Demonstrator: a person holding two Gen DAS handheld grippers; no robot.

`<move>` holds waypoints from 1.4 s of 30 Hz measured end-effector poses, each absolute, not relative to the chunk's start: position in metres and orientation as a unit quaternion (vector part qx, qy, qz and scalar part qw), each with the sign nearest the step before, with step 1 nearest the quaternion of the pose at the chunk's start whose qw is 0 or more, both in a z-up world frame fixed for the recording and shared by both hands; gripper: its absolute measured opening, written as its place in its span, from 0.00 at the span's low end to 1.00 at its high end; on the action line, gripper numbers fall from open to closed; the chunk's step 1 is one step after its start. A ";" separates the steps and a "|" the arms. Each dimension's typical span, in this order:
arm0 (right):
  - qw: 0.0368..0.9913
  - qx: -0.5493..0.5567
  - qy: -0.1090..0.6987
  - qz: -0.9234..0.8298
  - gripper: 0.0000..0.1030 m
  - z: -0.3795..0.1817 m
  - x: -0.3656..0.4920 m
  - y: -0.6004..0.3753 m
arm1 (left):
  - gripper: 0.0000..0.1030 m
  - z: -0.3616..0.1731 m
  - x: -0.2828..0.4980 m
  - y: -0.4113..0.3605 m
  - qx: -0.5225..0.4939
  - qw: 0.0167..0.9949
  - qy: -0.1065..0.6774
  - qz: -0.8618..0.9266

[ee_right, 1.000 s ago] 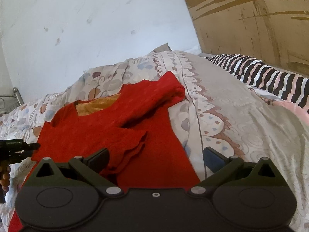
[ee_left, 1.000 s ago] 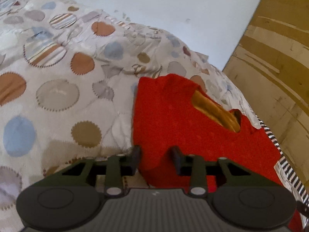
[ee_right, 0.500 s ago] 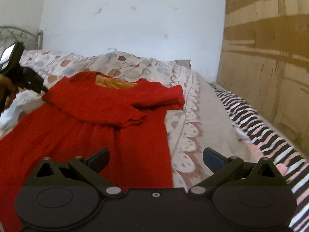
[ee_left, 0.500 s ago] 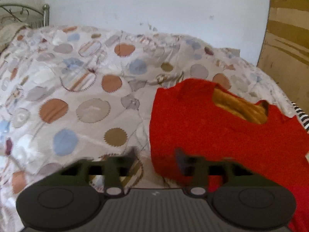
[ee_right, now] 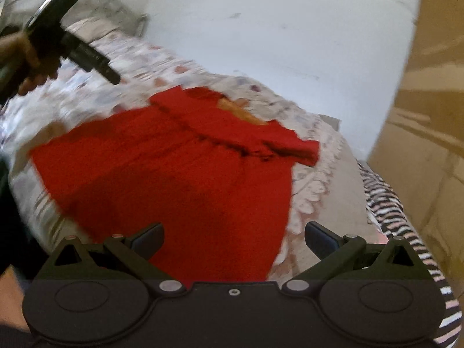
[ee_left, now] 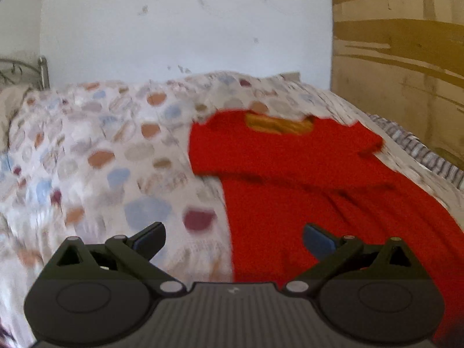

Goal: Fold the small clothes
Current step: 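Grasp the shirt hem with the right gripper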

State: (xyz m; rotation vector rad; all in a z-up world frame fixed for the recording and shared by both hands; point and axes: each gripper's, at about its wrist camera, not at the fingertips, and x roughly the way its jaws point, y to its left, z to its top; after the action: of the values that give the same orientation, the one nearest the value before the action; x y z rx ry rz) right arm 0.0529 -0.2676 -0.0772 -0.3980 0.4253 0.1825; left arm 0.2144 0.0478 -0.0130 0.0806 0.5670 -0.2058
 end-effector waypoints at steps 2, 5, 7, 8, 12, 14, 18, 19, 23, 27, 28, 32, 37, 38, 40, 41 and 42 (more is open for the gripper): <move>0.947 -0.220 0.211 0.104 1.00 -0.084 0.041 -0.258 | 1.00 -0.023 0.196 0.048 0.027 0.950 0.292 -0.109; 0.935 -0.260 0.215 0.108 1.00 -0.094 0.032 -0.243 | 1.00 -0.039 0.171 0.048 0.023 0.944 0.306 -0.122; 0.920 -0.308 0.226 0.086 1.00 -0.105 0.033 -0.230 | 1.00 -0.049 0.155 0.048 0.034 0.939 0.319 -0.126; 0.910 -0.336 0.231 0.072 1.00 -0.111 0.036 -0.223 | 1.00 -0.053 0.147 0.048 0.039 0.937 0.322 -0.127; 0.880 -0.422 0.217 0.030 0.99 -0.135 0.044 -0.206 | 1.00 -0.058 0.114 0.051 0.039 0.937 0.323 -0.125; 0.877 -0.436 0.203 0.022 0.87 -0.138 0.046 -0.205 | 1.00 -0.057 0.101 0.053 0.034 0.939 0.319 -0.126; 0.884 -0.414 0.212 0.044 0.68 -0.136 0.045 -0.210 | 1.00 -0.063 0.078 0.052 0.057 0.944 0.299 -0.127; 0.885 -0.412 0.213 0.050 0.56 -0.136 0.043 -0.211 | 1.00 -0.066 0.076 0.049 0.069 0.945 0.295 -0.127; 0.893 -0.395 0.206 0.062 0.18 -0.132 0.033 -0.213 | 1.00 -0.079 0.071 0.039 0.109 0.943 0.284 -0.135; 0.914 -0.351 0.190 0.077 0.05 -0.103 0.030 -0.222 | 1.00 -0.088 0.065 0.018 0.149 0.941 0.264 -0.151; 0.922 -0.329 0.189 0.083 0.05 -0.091 0.033 -0.226 | 1.00 -0.091 0.063 0.011 0.161 0.940 0.258 -0.156; 0.948 -0.231 0.190 0.107 0.04 -0.042 0.055 -0.240 | 1.00 -0.102 0.061 -0.025 0.215 0.934 0.230 -0.169; 0.960 -0.131 0.207 0.140 0.05 0.003 0.086 -0.253 | 1.00 -0.116 0.074 -0.065 0.277 0.923 0.189 -0.190; 0.960 -0.122 0.207 0.143 0.05 0.008 0.090 -0.253 | 1.00 -0.117 0.079 -0.069 0.288 0.922 0.179 -0.186; 0.961 -0.111 0.207 0.143 0.05 0.016 0.094 -0.254 | 0.99 -0.115 0.091 -0.070 0.289 0.924 0.171 -0.182; 0.962 -0.109 0.206 0.143 0.05 0.018 0.093 -0.255 | 0.99 -0.113 0.096 -0.069 0.285 0.926 0.169 -0.178; 0.963 -0.103 0.205 0.144 0.04 0.022 0.094 -0.257 | 0.99 -0.111 0.101 -0.067 0.283 0.928 0.169 -0.172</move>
State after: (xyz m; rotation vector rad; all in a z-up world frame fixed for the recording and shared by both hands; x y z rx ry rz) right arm 0.0940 -0.2567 0.0216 -0.2089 0.4146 0.2919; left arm 0.1010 -0.0674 -0.1114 0.5805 0.3455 -0.3532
